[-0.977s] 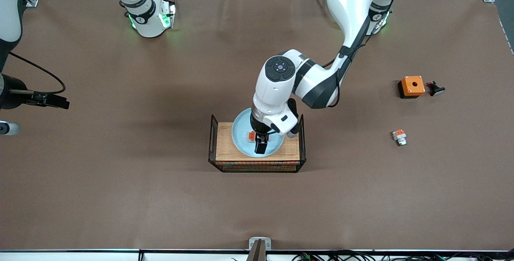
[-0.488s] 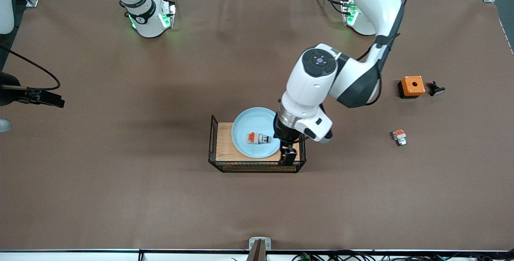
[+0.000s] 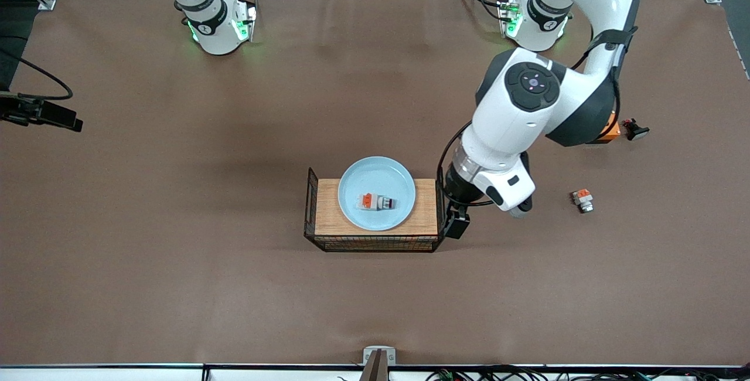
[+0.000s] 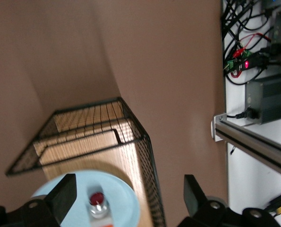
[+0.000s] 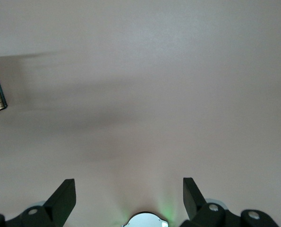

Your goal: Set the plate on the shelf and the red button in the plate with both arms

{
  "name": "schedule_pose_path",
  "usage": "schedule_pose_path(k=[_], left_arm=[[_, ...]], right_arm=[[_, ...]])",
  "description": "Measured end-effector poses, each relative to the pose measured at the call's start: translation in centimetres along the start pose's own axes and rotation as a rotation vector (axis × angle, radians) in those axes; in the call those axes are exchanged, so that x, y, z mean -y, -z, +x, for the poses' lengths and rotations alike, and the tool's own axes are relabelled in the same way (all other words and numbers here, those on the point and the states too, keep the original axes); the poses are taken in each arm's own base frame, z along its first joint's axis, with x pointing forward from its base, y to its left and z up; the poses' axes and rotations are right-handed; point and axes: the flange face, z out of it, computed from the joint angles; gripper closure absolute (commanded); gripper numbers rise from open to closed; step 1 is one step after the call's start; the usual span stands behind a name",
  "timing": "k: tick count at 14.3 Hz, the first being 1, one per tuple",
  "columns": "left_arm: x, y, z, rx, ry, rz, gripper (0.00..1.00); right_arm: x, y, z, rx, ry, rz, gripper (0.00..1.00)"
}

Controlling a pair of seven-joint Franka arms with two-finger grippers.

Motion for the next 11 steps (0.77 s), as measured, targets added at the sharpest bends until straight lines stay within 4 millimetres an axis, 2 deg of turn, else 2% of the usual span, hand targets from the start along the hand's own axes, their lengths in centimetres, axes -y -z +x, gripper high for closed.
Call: schedule_pose_path(k=[2, 4, 8, 11], left_arm=[[0.6, 0.2, 1.8, -0.009, -0.141, 0.016, 0.00], [1.4, 0.4, 3.5, -0.015, -0.293, 0.035, 0.00], [3.8, 0.3, 7.8, -0.012, -0.661, 0.095, 0.00], [5.9, 0.7, 11.1, -0.004, -0.823, 0.132, 0.00]], right_arm=[[0.1, 1.8, -1.6, -0.021, 0.006, 0.004, 0.00], [0.1, 2.6, -3.0, -0.029, 0.008, 0.006, 0.00], [0.1, 2.0, -3.5, -0.022, 0.009, 0.006, 0.00], [0.0, 1.3, -4.3, -0.071, 0.009, 0.011, 0.00]])
